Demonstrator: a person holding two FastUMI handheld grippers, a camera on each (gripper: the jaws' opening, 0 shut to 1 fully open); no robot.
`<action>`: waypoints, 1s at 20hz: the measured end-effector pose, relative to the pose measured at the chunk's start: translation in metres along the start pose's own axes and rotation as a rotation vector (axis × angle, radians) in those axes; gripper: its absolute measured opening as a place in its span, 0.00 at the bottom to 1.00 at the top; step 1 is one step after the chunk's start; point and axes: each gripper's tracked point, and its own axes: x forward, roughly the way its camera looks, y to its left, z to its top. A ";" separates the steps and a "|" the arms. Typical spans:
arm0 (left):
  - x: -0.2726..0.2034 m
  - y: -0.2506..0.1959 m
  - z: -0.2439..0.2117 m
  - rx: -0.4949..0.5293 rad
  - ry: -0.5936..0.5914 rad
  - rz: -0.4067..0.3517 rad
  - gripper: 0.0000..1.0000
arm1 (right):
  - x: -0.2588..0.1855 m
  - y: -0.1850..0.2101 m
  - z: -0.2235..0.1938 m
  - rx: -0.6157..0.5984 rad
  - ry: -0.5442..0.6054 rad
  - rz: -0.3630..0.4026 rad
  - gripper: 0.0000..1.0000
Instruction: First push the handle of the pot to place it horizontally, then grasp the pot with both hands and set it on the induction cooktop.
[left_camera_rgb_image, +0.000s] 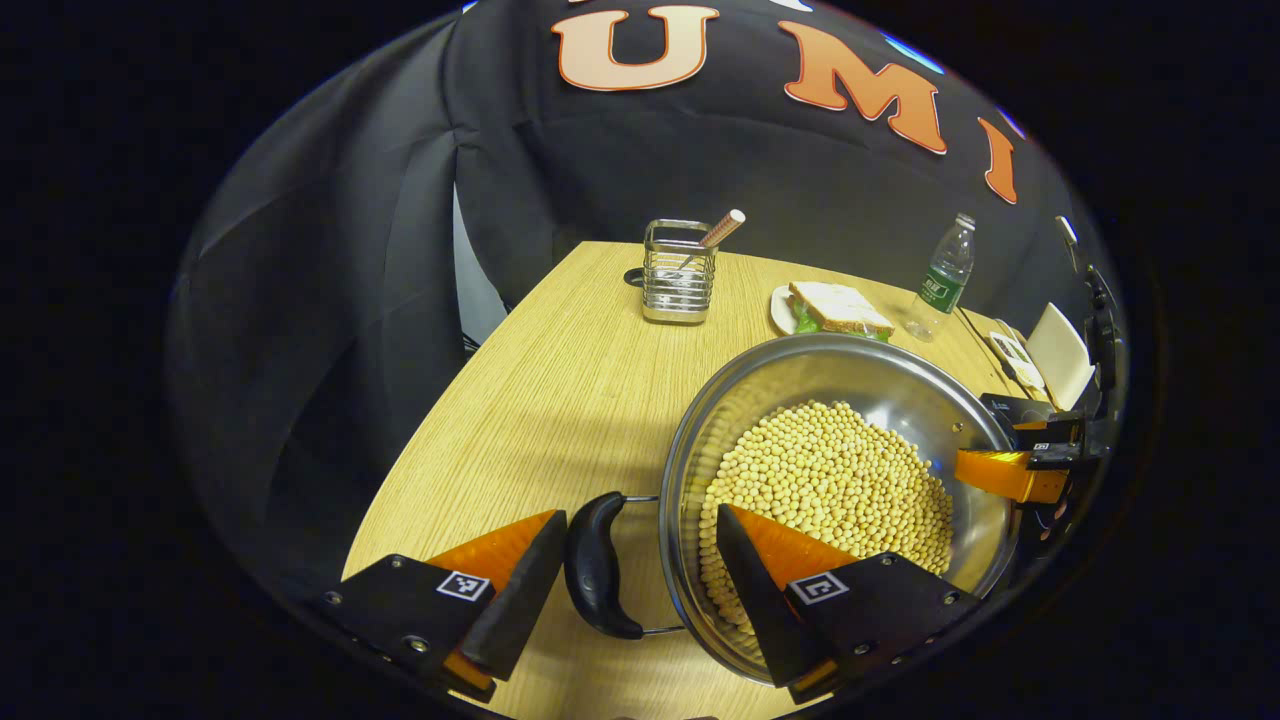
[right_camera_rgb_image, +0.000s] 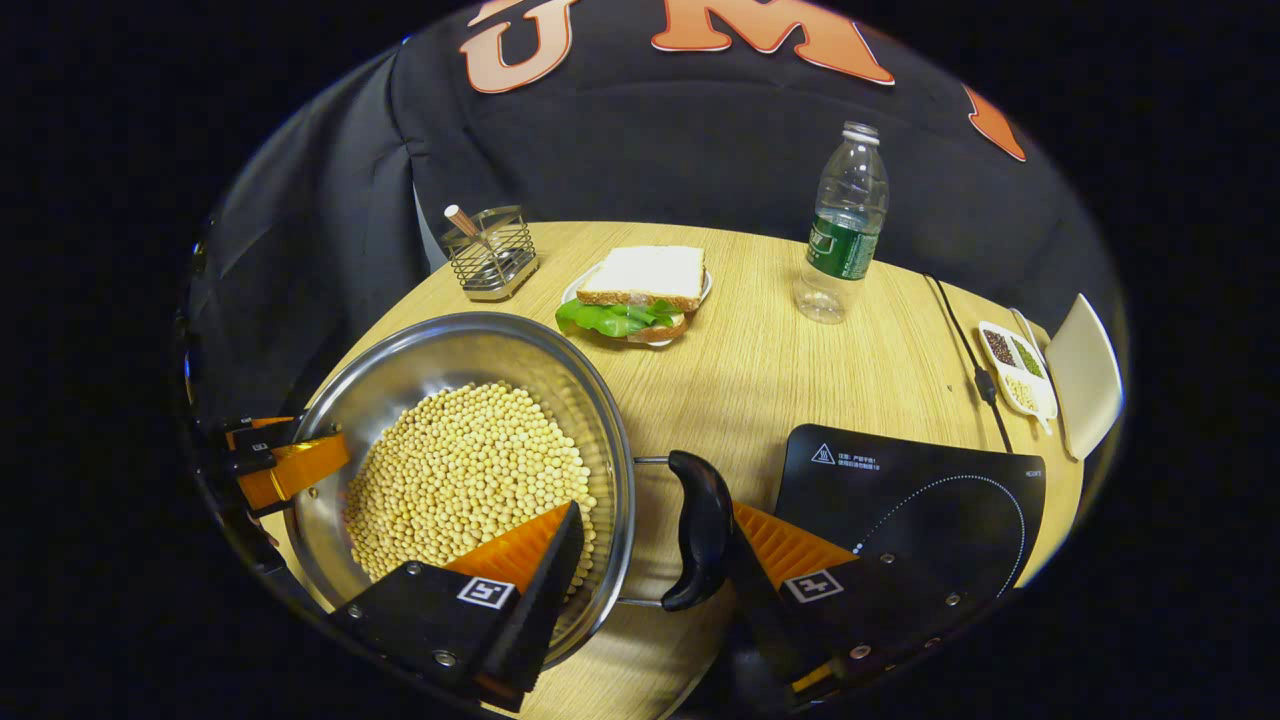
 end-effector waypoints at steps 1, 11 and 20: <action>-0.001 0.002 0.001 0.003 -0.004 0.014 0.92 | 0.001 0.000 0.001 -0.007 -0.005 -0.007 0.83; 0.011 0.006 -0.010 -0.011 -0.013 0.062 0.79 | 0.011 0.001 -0.001 -0.157 -0.045 -0.086 0.86; 0.005 0.009 0.007 0.003 -0.067 0.121 0.64 | 0.008 0.000 -0.006 -0.025 -0.021 0.017 0.61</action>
